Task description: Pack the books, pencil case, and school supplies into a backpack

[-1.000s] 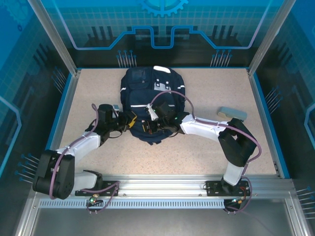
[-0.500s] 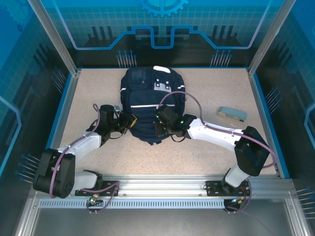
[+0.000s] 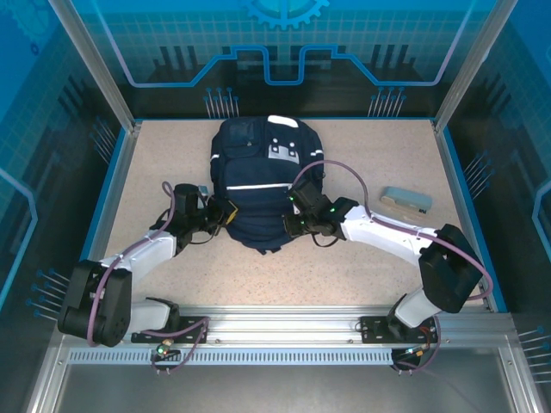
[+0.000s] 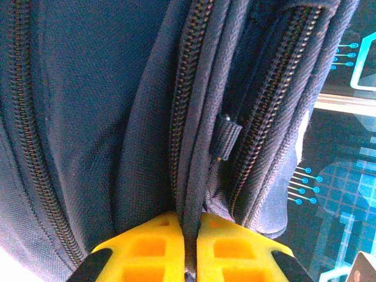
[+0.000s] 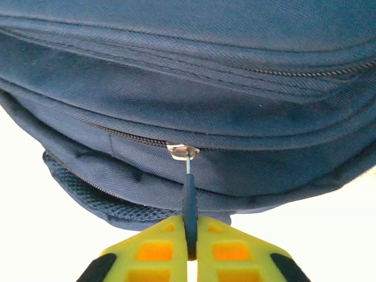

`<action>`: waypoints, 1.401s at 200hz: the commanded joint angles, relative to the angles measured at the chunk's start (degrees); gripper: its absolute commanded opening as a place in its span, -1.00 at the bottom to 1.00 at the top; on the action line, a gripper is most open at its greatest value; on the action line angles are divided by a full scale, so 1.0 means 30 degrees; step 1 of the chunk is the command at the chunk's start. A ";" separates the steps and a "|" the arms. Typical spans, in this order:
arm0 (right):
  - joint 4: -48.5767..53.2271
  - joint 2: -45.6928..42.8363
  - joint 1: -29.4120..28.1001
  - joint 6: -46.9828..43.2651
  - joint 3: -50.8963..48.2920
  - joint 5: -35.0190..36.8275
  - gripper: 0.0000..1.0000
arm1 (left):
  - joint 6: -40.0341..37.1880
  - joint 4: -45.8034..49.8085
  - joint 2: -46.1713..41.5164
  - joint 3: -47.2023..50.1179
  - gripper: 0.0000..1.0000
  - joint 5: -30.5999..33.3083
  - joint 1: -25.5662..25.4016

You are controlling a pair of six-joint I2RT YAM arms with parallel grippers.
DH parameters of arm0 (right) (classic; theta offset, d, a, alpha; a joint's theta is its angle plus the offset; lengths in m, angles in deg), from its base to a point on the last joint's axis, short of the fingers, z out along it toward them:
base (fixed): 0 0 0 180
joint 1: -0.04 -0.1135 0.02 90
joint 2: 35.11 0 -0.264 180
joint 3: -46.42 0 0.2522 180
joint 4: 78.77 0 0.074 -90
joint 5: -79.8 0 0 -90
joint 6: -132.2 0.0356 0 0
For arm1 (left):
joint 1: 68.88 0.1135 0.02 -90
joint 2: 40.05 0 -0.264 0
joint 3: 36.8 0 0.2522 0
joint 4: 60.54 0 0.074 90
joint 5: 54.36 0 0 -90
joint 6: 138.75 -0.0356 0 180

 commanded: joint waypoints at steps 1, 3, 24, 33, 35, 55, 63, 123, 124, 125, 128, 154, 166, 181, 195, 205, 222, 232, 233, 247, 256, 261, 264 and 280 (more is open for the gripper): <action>-0.0337 0.0075 0.0454 -0.0204 0.0084 -0.1642 -0.63 | -0.0690 0.0558 -0.0196 -0.0389 -0.81 0.0422 0.0220; -0.0326 0.0142 0.0487 -0.0156 0.0109 -0.1631 -0.61 | -0.0684 0.0558 -0.0196 -0.0404 -0.81 0.0409 0.0209; -0.0341 0.0679 0.0549 -0.0027 0.0425 -0.1650 -0.35 | -0.0701 0.0525 -0.0192 -0.0418 -0.80 0.0210 0.0209; -0.0487 0.0841 0.0562 -0.0084 0.0511 -0.1686 -0.24 | -0.0738 0.0529 -0.0210 -0.0447 -0.79 0.0188 0.0205; -0.0517 0.0890 0.0544 -0.0090 0.0539 -0.1664 -0.22 | -0.0755 0.0543 -0.0200 -0.0447 -0.79 0.0160 0.0205; -0.0312 0.1462 0.0599 -0.0256 0.1055 -0.1395 -0.10 | -0.0799 0.0604 -0.0226 -0.0505 -0.79 0.0105 0.0205; -0.0236 0.1686 0.0625 -0.0346 0.1268 -0.1405 -0.09 | -0.0809 0.0587 -0.0236 -0.0532 -0.78 0.0083 0.0205; 0.0170 0.3113 0.0662 -0.0418 0.2281 -0.1350 -0.37 | -0.0969 0.0869 -0.0430 -0.0565 -0.77 0.0082 0.0205; 0.0188 0.3123 0.0648 -0.0416 0.2298 -0.1328 -0.38 | -0.0957 0.0874 -0.0445 -0.0565 -0.77 0.0082 0.0205; 0.0226 0.3143 0.0656 -0.0400 0.2307 -0.1316 -0.39 | -0.0966 0.0877 -0.0452 -0.0565 -0.78 0.0097 0.0205; 0.0274 0.3200 0.0642 -0.0387 0.2336 -0.1219 -0.41 | -0.0999 0.0891 -0.0474 -0.0565 -0.78 0.0132 0.0205; 0.0695 0.3535 0.0624 -0.0267 0.2476 -0.0775 -0.56 | -0.1145 0.1113 -0.0600 -0.0594 -0.77 0.0281 0.0213; 0.0859 0.3623 0.0597 -0.0235 0.2492 -0.0605 -0.61 | -0.1205 0.1231 -0.0635 -0.0606 -0.77 0.0372 0.0234; 0.1138 0.3683 0.0557 -0.0233 0.2525 -0.0174 -0.74 | -0.1310 0.1345 -0.0665 -0.0594 -0.78 0.0514 0.0264; 0.1510 0.3606 0.0502 -0.0169 0.2520 0.0647 -0.93 | -0.1435 0.1493 -0.0709 -0.0594 -0.79 0.0645 0.0344; 0.1844 0.3474 0.0473 -0.0092 0.2492 0.1551 -1.00 | -0.1708 0.1753 -0.0752 -0.0692 -0.80 0.0697 0.0474; 0.2603 0.3089 0.0432 -0.0090 0.2440 0.3267 -1.00 | -0.2610 0.2673 -0.0968 -0.1023 -0.81 0.0762 0.0912; 0.2898 0.2754 0.0452 -0.0168 0.2273 0.4393 -1.00 | -0.3344 0.3371 -0.1138 -0.1241 -0.82 0.0998 0.1229; 0.2914 0.2724 0.0441 -0.0189 0.2265 0.4474 -1.00 | -0.3419 0.3414 -0.1165 -0.1254 -0.82 0.1024 0.1288; 0.3227 0.2390 0.0453 -0.0404 0.2060 0.5808 -1.00 | -0.4486 0.4207 -0.1280 -0.1512 -0.83 0.1209 0.1897; 0.3489 0.2379 0.0481 -0.0472 0.2063 0.6596 -1.00 | -0.5045 0.4577 -0.1237 -0.1628 -0.87 0.1157 0.2330; 0.3829 0.2493 0.0532 -0.0343 0.2209 0.7164 -1.00 | -0.5282 0.4651 -0.1174 -0.1670 -0.89 0.1047 0.2570; 0.4035 0.2621 0.0586 -0.0266 0.2328 0.7345 -1.00 | -0.5417 0.4691 -0.1135 -0.1677 -0.89 0.0987 0.2705; 0.4552 0.3326 0.0926 -0.0700 0.3038 0.7023 -1.00 | -0.5872 0.4971 -0.0904 -0.1875 -0.90 0.0748 0.3456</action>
